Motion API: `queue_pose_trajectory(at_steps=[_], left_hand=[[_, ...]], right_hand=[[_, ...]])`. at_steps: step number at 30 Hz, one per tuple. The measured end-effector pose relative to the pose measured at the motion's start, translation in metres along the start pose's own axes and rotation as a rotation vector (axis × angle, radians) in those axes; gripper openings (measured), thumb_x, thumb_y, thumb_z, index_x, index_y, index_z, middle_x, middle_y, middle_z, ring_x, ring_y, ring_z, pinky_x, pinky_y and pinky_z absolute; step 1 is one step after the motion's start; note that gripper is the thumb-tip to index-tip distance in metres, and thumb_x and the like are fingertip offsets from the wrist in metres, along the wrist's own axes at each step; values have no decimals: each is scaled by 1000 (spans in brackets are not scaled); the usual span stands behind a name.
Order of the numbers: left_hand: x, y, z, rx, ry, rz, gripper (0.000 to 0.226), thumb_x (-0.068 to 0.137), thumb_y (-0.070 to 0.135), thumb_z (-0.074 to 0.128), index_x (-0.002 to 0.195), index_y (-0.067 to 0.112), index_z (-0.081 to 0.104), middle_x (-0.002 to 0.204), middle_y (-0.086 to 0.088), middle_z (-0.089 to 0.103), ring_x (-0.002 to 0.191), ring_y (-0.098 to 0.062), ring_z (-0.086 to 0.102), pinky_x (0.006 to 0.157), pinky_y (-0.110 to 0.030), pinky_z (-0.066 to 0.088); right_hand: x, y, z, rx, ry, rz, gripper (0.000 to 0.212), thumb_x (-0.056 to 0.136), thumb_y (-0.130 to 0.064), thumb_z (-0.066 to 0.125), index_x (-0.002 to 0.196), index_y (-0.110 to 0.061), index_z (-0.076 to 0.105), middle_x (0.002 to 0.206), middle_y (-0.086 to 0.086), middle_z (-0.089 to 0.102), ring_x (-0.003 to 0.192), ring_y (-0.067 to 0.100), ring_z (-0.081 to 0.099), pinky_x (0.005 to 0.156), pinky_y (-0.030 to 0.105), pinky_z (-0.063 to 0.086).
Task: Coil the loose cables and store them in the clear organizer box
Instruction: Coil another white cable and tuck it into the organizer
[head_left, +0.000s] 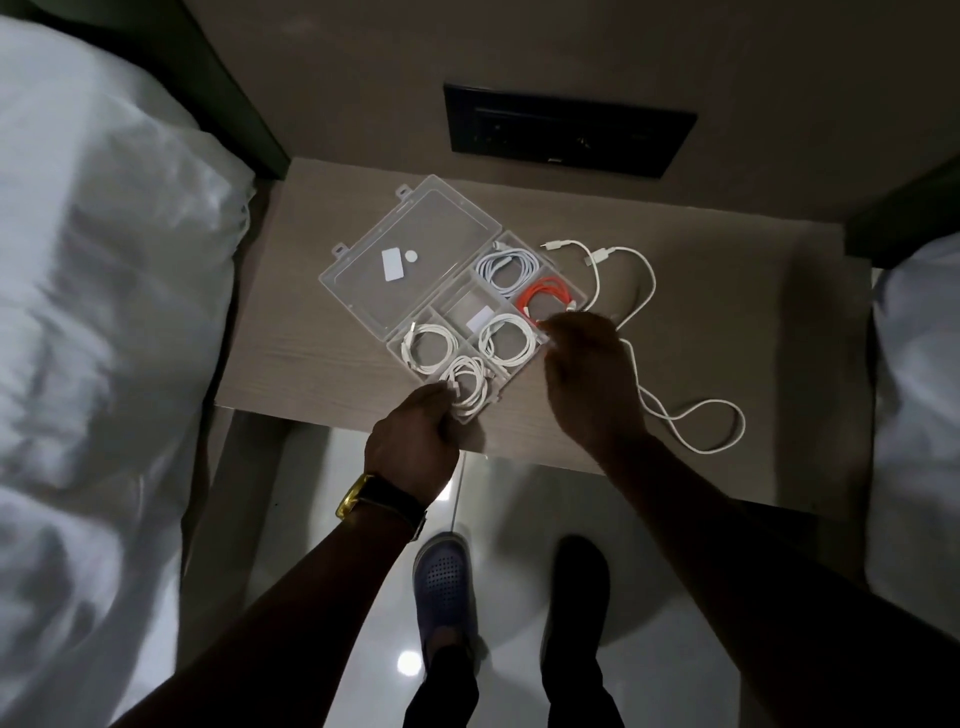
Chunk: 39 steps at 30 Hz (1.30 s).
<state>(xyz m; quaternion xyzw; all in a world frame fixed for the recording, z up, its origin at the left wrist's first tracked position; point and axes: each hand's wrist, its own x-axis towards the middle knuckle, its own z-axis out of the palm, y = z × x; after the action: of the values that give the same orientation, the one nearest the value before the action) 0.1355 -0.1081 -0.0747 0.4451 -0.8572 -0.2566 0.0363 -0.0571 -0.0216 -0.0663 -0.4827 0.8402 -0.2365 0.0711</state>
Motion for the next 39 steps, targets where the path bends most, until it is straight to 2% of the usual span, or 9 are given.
queue_pose_trajectory(at_steps=[3, 7, 12, 14, 19, 24, 29, 33, 39], left_hand=[[2, 7, -3, 0, 80, 41, 27, 85, 15, 57, 109, 18, 68, 116, -5, 68, 97, -33, 68, 75, -42, 57], [11, 33, -10, -89, 148, 137, 19, 86, 12, 61, 103, 15, 69, 102, -7, 66, 84, -30, 66, 67, -36, 55], [31, 84, -19, -270, -12, 384, 40, 89, 27, 64, 126, 12, 61, 127, -8, 64, 117, -24, 56, 102, -32, 42], [32, 103, -19, -353, -61, 439, 34, 90, 25, 63, 121, 10, 64, 122, -8, 67, 115, -21, 57, 101, -30, 41], [25, 127, -23, -657, -299, 229, 23, 95, 24, 51, 81, 9, 61, 81, -9, 65, 80, -20, 60, 81, -41, 46], [20, 133, -17, -1041, -467, -53, 26, 91, 12, 50, 65, 12, 53, 64, -8, 50, 64, -23, 51, 70, -34, 48], [18, 127, -13, -972, -541, -112, 27, 100, 14, 45, 81, 3, 60, 58, -3, 42, 50, -11, 40, 51, -21, 40], [25, 133, -14, -826, -676, -246, 26, 98, 20, 52, 79, 7, 63, 52, 4, 48, 42, -9, 39, 47, -21, 31], [54, 153, -42, -1941, -732, -481, 26, 94, 24, 41, 80, 16, 62, 58, 9, 43, 46, -4, 34, 50, -19, 18]], right_hand=[[11, 31, -7, -163, -158, 219, 51, 94, -16, 57, 142, -2, 46, 143, 23, 52, 139, 39, 41, 117, 46, 30], [5, 47, -24, -212, -213, 155, 27, 92, -10, 52, 113, -8, 69, 107, 17, 68, 103, 39, 59, 95, 42, 44], [-18, 36, -63, 32, -112, -148, 27, 90, -8, 59, 114, -13, 71, 103, 10, 68, 97, 27, 55, 82, 28, 41], [-22, 33, -77, 136, -105, -184, 27, 91, -8, 60, 115, -13, 71, 98, 6, 67, 93, 23, 55, 81, 21, 37], [-21, 39, -101, 343, 28, -41, 25, 99, -23, 54, 114, -17, 72, 85, -4, 57, 79, 14, 56, 73, 17, 40], [-11, 64, -113, 383, 200, 200, 26, 102, -33, 47, 123, -34, 62, 113, -13, 62, 97, -16, 56, 86, 3, 41], [1, 94, -116, 224, 240, 293, 33, 104, -34, 45, 130, -22, 62, 115, 6, 69, 92, 21, 63, 84, 33, 50], [7, 120, -108, 208, 262, 419, 35, 104, -33, 45, 128, -16, 64, 119, 14, 69, 100, 25, 64, 85, 25, 41], [-15, 134, -80, 17, -173, 422, 33, 103, -27, 47, 127, -13, 66, 125, 21, 68, 114, 39, 64, 99, 45, 49]])
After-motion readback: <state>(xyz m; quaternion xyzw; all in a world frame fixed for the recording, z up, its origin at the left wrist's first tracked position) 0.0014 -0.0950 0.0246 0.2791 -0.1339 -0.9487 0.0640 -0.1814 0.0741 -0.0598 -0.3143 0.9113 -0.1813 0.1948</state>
